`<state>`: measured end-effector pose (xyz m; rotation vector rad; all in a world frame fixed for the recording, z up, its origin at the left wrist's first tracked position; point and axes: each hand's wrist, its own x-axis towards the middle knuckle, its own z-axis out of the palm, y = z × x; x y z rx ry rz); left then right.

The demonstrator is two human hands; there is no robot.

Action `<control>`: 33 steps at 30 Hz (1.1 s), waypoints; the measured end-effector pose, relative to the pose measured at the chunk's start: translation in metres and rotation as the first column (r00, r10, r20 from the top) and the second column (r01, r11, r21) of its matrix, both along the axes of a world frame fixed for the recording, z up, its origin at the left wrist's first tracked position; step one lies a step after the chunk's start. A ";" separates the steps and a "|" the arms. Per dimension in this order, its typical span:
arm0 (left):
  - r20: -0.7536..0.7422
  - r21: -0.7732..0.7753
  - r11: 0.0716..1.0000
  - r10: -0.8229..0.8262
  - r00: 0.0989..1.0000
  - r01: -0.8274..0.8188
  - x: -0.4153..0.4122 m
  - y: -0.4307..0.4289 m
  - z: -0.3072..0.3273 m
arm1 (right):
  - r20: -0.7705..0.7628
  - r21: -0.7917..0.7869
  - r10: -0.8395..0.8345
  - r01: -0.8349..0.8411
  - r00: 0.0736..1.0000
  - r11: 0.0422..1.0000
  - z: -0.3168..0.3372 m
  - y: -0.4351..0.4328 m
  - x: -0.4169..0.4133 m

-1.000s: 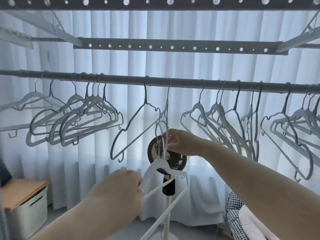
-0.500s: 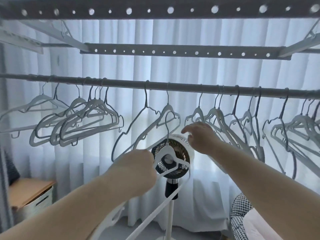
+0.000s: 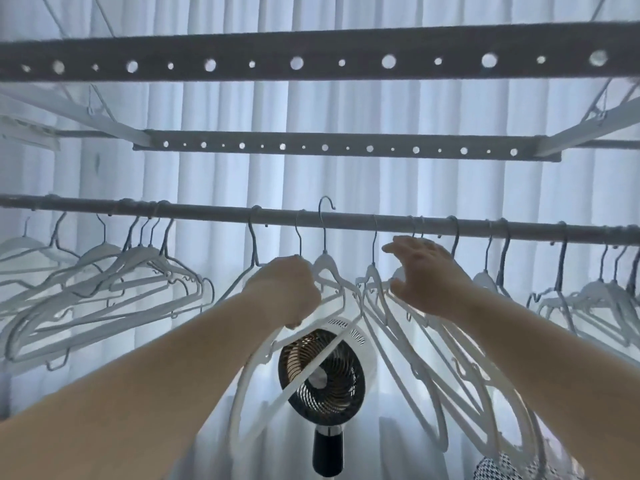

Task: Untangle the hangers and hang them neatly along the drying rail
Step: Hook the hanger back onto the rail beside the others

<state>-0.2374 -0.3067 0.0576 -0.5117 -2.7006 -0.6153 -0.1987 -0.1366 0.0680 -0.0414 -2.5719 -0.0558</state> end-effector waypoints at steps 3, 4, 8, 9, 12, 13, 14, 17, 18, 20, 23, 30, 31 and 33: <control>0.019 0.040 0.999 0.012 1.000 -0.013 -0.014 0.015 0.004 | -0.021 0.027 0.014 -0.013 1.000 1.000 0.008 0.004 -0.011; 0.025 0.045 0.999 0.013 1.000 -0.014 -0.018 0.019 0.004 | -0.029 0.035 0.020 -0.019 0.999 0.999 0.009 0.006 -0.014; 0.047 0.051 0.999 0.018 0.999 -0.020 -0.028 0.029 0.000 | -0.031 0.074 0.031 -0.028 0.999 0.997 0.013 0.013 -0.025; 0.050 0.054 0.998 0.016 0.999 -0.019 -0.029 0.030 -0.002 | -0.029 0.075 0.031 -0.029 0.999 0.997 0.014 0.014 -0.027; 0.049 0.057 0.998 0.020 0.999 -0.023 -0.033 0.031 -0.006 | -0.044 0.077 0.040 -0.037 0.998 0.996 0.014 0.014 -0.033; 0.048 0.053 0.998 0.024 0.999 -0.026 -0.033 0.031 -0.007 | -0.058 0.076 0.046 -0.041 0.997 0.996 0.015 0.013 -0.034; 0.046 0.048 0.998 0.028 0.999 -0.030 -0.034 0.030 -0.008 | -0.074 0.072 0.053 -0.048 0.996 0.996 0.015 0.012 -0.036; 0.074 0.032 0.999 0.032 0.997 -0.034 -0.036 0.030 -0.007 | -0.099 0.068 0.076 -0.070 0.992 0.995 0.018 0.006 -0.039; 0.086 0.013 0.999 0.035 0.996 -0.036 -0.036 0.031 -0.006 | -0.096 0.072 0.081 -0.074 0.992 0.995 0.019 0.005 -0.040; 0.093 -0.029 0.999 0.042 0.995 -0.039 -0.037 0.034 -0.007 | -0.085 0.087 0.087 -0.079 0.993 0.993 0.021 0.003 -0.041; 0.082 -0.034 0.999 0.038 0.996 -0.035 -0.041 0.035 -0.012 | -0.076 0.116 0.092 -0.083 0.993 0.990 0.021 0.003 -0.044; -0.011 0.010 1.000 0.001 1.000 -0.001 -0.023 0.016 -0.016 | -0.098 0.108 0.094 -0.083 0.991 0.991 0.022 -0.004 -0.047; -0.041 0.035 0.999 -0.009 0.999 0.010 -0.018 0.009 -0.017 | -0.102 0.106 0.089 -0.078 0.991 0.991 0.022 -0.006 -0.047; -0.143 0.104 0.994 0.000 0.990 0.015 -0.009 -0.009 -0.019 | -0.108 0.095 0.078 -0.068 0.991 0.993 0.021 -0.011 -0.049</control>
